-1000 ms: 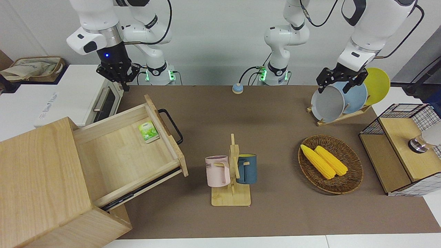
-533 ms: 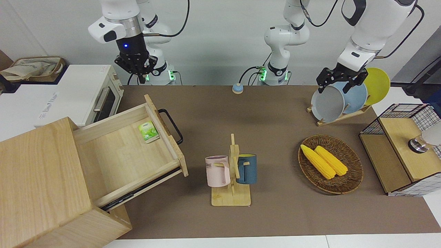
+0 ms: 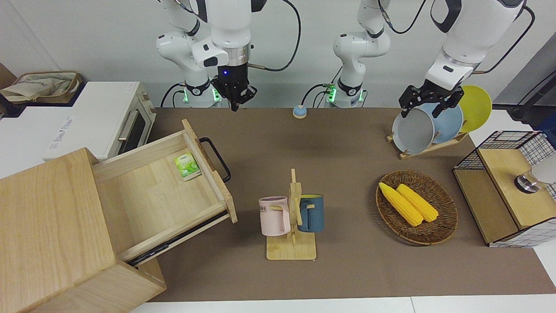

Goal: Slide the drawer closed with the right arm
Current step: 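Swing the right arm up over the drawer's front edge, then push the drawer front with the right arm away from the robot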

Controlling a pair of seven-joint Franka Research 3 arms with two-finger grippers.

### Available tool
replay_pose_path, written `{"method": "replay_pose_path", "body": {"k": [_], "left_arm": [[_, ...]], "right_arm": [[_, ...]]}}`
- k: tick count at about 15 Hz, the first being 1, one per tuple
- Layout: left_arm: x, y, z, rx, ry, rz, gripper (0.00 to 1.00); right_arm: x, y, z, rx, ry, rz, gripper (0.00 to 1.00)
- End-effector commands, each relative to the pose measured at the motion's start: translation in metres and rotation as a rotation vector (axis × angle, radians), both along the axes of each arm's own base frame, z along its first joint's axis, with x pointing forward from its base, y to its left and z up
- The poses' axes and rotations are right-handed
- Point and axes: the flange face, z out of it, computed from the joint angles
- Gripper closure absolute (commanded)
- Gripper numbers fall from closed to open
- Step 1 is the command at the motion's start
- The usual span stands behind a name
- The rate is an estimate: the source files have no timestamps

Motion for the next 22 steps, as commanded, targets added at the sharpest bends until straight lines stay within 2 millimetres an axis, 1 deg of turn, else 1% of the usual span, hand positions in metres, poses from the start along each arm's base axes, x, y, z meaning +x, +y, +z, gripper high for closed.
{"method": "replay_pose_path", "body": {"k": [1, 4, 6, 7, 8, 10, 11, 14, 17, 19, 21, 22], "left_arm": [[0.002, 0.001, 0.004, 0.016, 0.005, -0.012, 0.01], [0.002, 0.001, 0.003, 0.016, 0.006, -0.012, 0.01], [0.002, 0.001, 0.004, 0.016, 0.005, -0.012, 0.01], [0.002, 0.001, 0.004, 0.016, 0.005, -0.012, 0.01], [0.002, 0.001, 0.004, 0.016, 0.005, -0.012, 0.01], [0.002, 0.001, 0.003, 0.016, 0.006, -0.012, 0.01], [0.002, 0.001, 0.004, 0.016, 0.005, -0.012, 0.01], [0.002, 0.001, 0.003, 0.016, 0.006, -0.012, 0.01], [0.002, 0.001, 0.004, 0.016, 0.005, -0.012, 0.01], [0.002, 0.001, 0.003, 0.016, 0.006, -0.012, 0.01], [0.002, 0.001, 0.004, 0.016, 0.005, -0.012, 0.01], [0.002, 0.001, 0.004, 0.016, 0.005, -0.012, 0.01]], "right_arm": [[0.016, 0.000, -0.039, -0.007, -0.036, -0.144, 1.000], [0.035, -0.011, -0.060, 0.030, -0.078, -0.249, 1.000], [0.043, -0.016, -0.076, 0.016, -0.079, -0.330, 1.000], [0.050, -0.019, -0.080, 0.019, -0.095, -0.388, 1.000], [0.057, -0.024, -0.080, 0.035, -0.126, -0.436, 1.000], [0.067, -0.028, -0.081, 0.065, -0.163, -0.458, 1.000], [0.069, -0.030, -0.085, 0.064, -0.164, -0.451, 1.000], [0.075, -0.038, -0.090, 0.058, -0.160, -0.411, 1.000], [0.083, -0.055, -0.090, 0.058, -0.160, -0.416, 1.000], [0.087, -0.062, -0.090, 0.057, -0.161, -0.410, 1.000], [0.093, -0.081, -0.091, 0.055, -0.160, -0.441, 1.000], [0.095, -0.084, -0.091, 0.055, -0.160, -0.445, 1.000]]}}
